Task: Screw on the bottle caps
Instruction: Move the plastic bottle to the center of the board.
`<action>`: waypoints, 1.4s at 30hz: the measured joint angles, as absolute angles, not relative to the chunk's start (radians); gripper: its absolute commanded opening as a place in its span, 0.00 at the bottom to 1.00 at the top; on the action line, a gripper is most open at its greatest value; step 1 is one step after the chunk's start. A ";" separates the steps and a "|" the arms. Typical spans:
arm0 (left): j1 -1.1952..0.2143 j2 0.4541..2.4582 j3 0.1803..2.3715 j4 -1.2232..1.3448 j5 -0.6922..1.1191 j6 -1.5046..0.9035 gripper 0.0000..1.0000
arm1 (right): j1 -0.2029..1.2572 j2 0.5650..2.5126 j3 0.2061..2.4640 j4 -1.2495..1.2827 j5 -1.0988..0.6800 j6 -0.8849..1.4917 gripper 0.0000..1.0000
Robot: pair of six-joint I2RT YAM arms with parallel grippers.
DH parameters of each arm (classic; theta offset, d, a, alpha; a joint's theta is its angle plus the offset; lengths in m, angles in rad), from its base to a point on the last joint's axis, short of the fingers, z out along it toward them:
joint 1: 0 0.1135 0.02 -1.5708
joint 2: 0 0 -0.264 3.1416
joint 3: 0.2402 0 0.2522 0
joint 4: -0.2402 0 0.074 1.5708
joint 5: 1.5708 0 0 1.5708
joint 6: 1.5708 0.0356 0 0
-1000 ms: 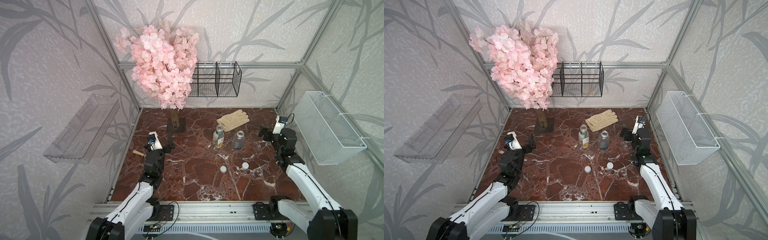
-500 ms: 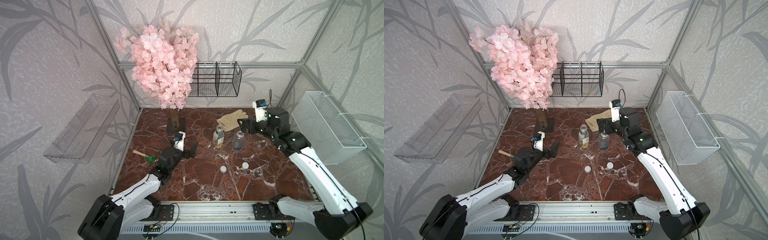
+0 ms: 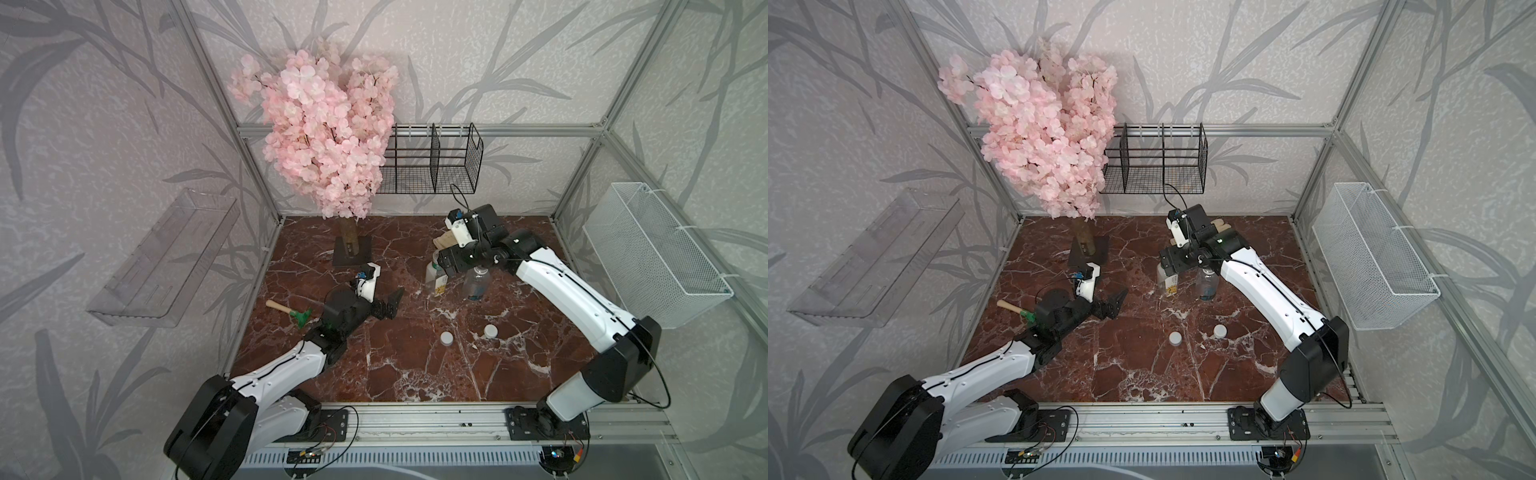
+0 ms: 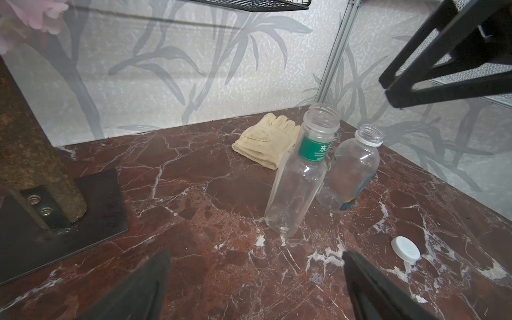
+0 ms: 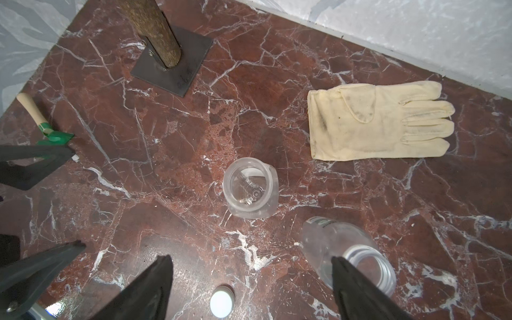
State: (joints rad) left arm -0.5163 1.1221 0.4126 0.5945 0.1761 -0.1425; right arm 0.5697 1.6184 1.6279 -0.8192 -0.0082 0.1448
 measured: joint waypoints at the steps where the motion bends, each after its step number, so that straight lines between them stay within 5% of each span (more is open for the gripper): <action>1: -0.516 1.122 0.413 0.595 0.179 -0.144 1.00 | 0.571 1.631 1.641 -0.822 -0.007 0.146 0.82; 34: -0.516 1.120 0.413 0.597 0.186 -0.150 1.00 | 0.598 1.869 1.800 -0.860 0.040 0.151 0.45; 42: -0.516 1.120 0.413 0.597 0.194 -0.149 1.00 | 0.604 1.874 1.804 -0.852 0.053 0.144 0.24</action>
State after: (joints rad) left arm -0.5163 1.1198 0.4126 0.5968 0.1940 -0.1493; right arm 0.6041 1.8736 1.8038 -0.8520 0.0528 0.1444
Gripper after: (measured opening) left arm 0.998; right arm 0.442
